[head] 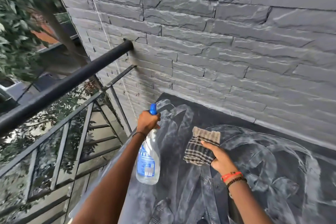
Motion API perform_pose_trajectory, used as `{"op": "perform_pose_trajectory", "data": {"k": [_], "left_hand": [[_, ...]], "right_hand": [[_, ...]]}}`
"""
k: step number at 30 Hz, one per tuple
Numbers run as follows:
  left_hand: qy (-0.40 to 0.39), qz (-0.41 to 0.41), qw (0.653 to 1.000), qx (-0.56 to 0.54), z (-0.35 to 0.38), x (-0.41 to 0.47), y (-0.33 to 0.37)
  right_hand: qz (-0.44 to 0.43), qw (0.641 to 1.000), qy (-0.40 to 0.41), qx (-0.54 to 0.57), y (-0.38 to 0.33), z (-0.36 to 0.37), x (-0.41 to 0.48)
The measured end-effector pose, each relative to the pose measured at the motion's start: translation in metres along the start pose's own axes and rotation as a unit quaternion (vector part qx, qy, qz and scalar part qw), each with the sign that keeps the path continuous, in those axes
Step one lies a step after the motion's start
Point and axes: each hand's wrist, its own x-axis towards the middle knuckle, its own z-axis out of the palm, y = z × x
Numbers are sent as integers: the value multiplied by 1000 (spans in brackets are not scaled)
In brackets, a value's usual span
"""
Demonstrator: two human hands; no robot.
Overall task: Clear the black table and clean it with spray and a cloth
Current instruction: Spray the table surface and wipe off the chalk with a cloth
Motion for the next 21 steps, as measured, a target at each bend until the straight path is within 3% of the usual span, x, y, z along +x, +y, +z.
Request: {"op": "perform_pose_trajectory", "data": {"k": [10, 21], "left_hand": [[-34, 55, 994, 93, 44, 37, 29], [-182, 83, 975, 96, 84, -18, 42]], "right_hand": [[-23, 999, 38, -22, -22, -26, 35], [-4, 999, 40, -8, -29, -44, 20]]}}
